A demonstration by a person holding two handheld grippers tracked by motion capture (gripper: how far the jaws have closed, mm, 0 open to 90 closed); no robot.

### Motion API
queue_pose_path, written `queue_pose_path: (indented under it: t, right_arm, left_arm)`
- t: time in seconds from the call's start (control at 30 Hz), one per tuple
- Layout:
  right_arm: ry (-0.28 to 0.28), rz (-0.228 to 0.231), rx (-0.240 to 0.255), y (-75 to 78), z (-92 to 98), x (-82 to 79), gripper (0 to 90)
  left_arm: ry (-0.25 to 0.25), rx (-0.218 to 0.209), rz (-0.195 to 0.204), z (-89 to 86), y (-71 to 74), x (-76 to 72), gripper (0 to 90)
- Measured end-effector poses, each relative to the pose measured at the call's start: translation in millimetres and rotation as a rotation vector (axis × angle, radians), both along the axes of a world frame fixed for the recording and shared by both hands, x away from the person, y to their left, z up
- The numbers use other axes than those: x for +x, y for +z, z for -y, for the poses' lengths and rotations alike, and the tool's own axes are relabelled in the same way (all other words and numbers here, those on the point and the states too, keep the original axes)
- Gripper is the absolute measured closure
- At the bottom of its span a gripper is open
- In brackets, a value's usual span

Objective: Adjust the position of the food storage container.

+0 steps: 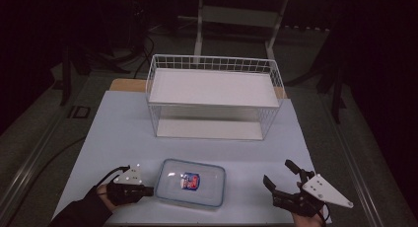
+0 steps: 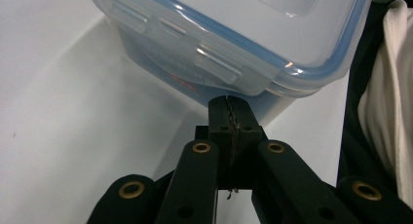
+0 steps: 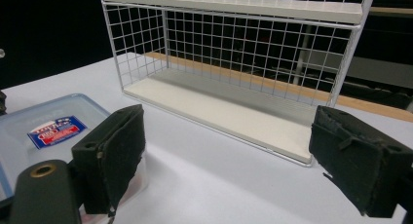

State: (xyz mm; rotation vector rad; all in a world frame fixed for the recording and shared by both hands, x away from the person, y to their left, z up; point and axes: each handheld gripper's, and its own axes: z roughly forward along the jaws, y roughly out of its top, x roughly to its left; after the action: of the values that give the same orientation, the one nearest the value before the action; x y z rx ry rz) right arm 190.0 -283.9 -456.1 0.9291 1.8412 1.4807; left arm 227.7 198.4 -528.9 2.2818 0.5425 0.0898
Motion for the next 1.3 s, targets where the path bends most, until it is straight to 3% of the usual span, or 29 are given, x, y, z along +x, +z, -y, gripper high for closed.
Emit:
queue_pose_path:
  t: [0.37, 0.57, 1.3]
  right_arm:
    - [-0.001, -0.002, 0.000, 0.0, 0.8, 0.1, 12.9]
    - [0.001, -0.001, 0.000, -0.2, 1.3, 0.3, 12.9]
    - [0.007, -0.007, -0.005, -1.6, 2.2, 0.8, 12.9]
  left_arm:
    - [-0.072, 0.005, -0.003, 32.4, 0.0, 9.3, 89.7]
    - [-0.068, -0.003, -0.021, 42.1, 1.5, 18.3, 89.7]
    - [-0.129, -0.006, -0.025, 89.4, 0.2, 32.5, 89.7]
